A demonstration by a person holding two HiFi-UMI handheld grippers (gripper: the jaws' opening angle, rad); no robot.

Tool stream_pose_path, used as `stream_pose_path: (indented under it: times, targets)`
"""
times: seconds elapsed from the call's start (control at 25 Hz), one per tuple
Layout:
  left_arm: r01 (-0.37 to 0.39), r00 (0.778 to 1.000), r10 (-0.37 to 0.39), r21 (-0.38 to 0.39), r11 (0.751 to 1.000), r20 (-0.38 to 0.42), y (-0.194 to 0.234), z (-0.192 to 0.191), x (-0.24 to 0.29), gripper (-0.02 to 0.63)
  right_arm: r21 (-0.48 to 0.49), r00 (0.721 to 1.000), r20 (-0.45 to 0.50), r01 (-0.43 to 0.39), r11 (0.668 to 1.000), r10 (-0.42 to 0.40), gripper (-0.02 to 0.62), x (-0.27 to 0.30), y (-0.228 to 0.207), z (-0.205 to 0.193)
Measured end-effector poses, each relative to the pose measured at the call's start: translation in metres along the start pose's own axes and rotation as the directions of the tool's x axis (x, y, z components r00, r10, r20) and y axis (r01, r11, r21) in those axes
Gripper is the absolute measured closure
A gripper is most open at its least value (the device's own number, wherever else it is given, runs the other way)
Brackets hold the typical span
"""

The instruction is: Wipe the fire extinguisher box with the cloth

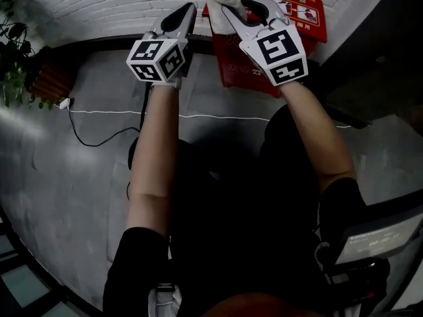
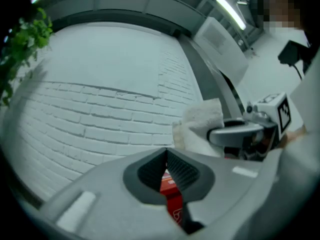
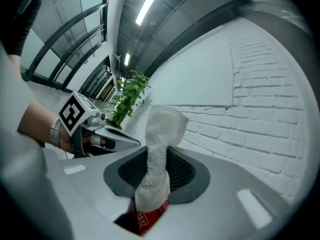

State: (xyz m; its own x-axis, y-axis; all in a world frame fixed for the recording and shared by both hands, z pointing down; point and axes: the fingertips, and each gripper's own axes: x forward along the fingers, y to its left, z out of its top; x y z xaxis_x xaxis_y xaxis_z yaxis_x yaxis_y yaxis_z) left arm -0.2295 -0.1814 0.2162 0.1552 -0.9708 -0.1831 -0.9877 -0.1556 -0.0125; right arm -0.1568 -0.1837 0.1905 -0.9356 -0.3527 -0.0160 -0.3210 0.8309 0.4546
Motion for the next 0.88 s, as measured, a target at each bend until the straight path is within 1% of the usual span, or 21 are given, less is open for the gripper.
stream_pose_path:
  times: [0.04,0.08,0.12,0.2,0.24,0.36,0.48,0.6,0.68,0.72,0.8,0.88]
  targets:
    - [-0.009,1.0,0.009,-0.027,1.0,0.018,0.007,0.002,0.001,0.606,0.025,1.0,-0.001,0.003,1.0,-0.003,0.495,0.011,0.003,-0.003]
    - [-0.014,0.999,0.015,-0.034,0.999,0.03,0.012,0.004,0.002,0.606,0.054,1.0,-0.002,0.009,0.998,-0.009,0.495,0.021,0.006,-0.007]
    - [-0.021,0.999,0.021,-0.017,1.0,0.03,0.017,0.004,0.002,0.606,0.084,1.0,-0.004,0.017,0.996,-0.017,0.495,0.03,0.008,-0.012]
    - [-0.037,0.999,0.038,0.044,0.998,-0.006,0.033,-0.007,0.0,0.606,0.137,0.999,-0.006,0.039,0.99,-0.039,0.495,0.051,0.015,-0.019]
    - [-0.044,0.999,0.045,0.06,0.997,-0.026,0.044,-0.014,-0.003,0.606,0.159,0.999,-0.005,0.053,0.986,-0.053,0.495,0.062,0.019,-0.022]
    - [-0.051,0.997,0.054,0.051,0.997,-0.061,0.075,-0.037,-0.017,0.606,0.19,0.996,-0.006,0.091,0.978,-0.092,0.495,0.089,0.037,-0.032]
    - [-0.026,0.995,0.032,0.066,0.998,-0.094,0.095,-0.058,-0.023,0.606,0.213,0.992,-0.014,0.122,0.969,-0.122,0.495,0.111,0.056,-0.043]
    - [-0.002,0.994,0.008,0.058,0.998,-0.11,0.115,-0.074,-0.022,0.606,0.281,0.99,-0.027,0.143,0.949,-0.141,0.495,0.138,0.07,-0.056]
    - [0.006,0.995,-0.002,0.045,0.999,-0.103,0.132,-0.079,-0.021,0.606,0.353,0.986,-0.043,0.166,0.921,-0.162,0.495,0.157,0.076,-0.068]
    - [0.012,0.995,-0.008,0.036,0.999,-0.098,0.139,-0.081,-0.02,0.606,0.394,0.983,-0.057,0.183,0.901,-0.175,0.495,0.164,0.079,-0.076]
    - [0.023,0.996,-0.022,0.013,1.0,-0.09,0.153,-0.088,-0.015,0.606,0.483,0.975,-0.095,0.224,0.847,-0.203,0.495,0.176,0.081,-0.098]
    - [0.038,0.996,-0.038,-0.003,0.999,-0.087,0.167,-0.093,-0.007,0.606,0.561,0.961,-0.126,0.272,0.782,-0.245,0.495,0.187,0.078,-0.119]
